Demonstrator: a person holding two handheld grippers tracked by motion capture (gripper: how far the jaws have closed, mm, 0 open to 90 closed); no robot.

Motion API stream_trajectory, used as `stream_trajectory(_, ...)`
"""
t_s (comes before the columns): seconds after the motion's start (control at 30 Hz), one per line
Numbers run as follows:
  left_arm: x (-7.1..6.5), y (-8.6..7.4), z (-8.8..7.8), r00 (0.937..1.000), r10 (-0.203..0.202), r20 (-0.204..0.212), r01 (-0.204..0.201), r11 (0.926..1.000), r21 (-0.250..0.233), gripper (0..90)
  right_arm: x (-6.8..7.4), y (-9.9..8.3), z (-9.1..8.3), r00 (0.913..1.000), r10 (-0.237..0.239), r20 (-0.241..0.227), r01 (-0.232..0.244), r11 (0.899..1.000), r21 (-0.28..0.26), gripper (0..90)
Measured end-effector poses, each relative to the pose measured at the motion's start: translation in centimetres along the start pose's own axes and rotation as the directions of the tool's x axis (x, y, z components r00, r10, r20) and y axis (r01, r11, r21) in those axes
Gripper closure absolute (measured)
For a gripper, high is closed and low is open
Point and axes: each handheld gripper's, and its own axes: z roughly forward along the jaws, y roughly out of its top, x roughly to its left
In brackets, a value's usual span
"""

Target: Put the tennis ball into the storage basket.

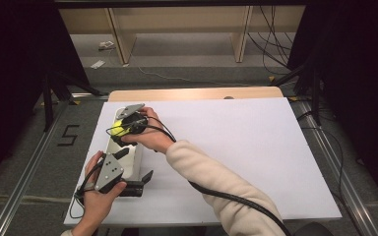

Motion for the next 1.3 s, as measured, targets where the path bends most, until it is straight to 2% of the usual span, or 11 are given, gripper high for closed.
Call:
stream_trajectory(0.3, -0.01, -0.01, 0.01, 1.0000, 0.000, 0.000, 0.000, 1.0000, 0.001, 0.0, -0.02, -0.24, 0.13, 0.9999, 0.007, -0.009, -0.006, 1.000, 0.021, 26.3)
stream_trajectory(1.3, -0.03, -0.02, 0.02, 1.0000, -0.001, 0.003, 0.001, 1.0000, 0.002, 0.0, 0.24, -0.57, 0.73, 0.9997, 0.018, -0.018, -0.017, 0.999, 0.044, 25.7)
